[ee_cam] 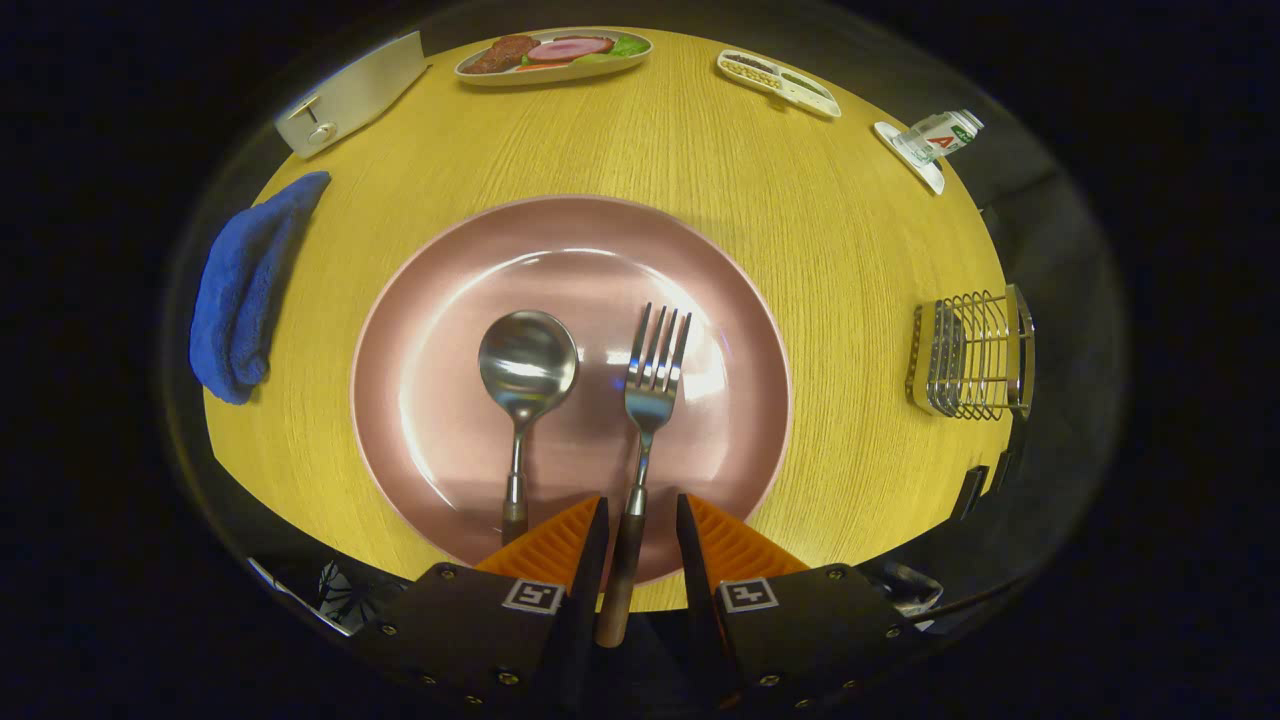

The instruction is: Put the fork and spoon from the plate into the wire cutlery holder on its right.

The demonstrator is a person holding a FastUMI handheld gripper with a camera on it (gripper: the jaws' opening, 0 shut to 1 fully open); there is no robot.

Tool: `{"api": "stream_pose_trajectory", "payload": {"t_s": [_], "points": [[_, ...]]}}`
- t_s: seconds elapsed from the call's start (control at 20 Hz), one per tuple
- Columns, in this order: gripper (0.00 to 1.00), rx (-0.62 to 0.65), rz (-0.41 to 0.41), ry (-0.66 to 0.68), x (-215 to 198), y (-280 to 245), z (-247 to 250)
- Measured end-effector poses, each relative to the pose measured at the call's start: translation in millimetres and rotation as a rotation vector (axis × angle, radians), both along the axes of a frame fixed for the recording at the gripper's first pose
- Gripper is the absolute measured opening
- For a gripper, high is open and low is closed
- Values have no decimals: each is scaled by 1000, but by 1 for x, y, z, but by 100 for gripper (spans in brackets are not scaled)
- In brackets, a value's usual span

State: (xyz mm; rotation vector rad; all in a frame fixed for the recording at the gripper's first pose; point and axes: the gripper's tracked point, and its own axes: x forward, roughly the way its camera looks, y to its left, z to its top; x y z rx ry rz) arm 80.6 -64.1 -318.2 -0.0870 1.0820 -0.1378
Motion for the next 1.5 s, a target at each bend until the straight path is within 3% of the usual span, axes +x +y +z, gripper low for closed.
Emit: {"api": "stream_pose_trajectory", "payload": {"t_s": [0.05,0.1,0.25,0.3,0.85,1.5], "points": [[42,7,15,-10,2,3,1],[15,12,24,-1,2,4,-3],[15,13,51,-6,1,7,1],[5,20,62,-4,2,11,-1],[5,-40,54,-53,-4,6,30],[5,-62,-94,-133,-16,-47,85]]}}
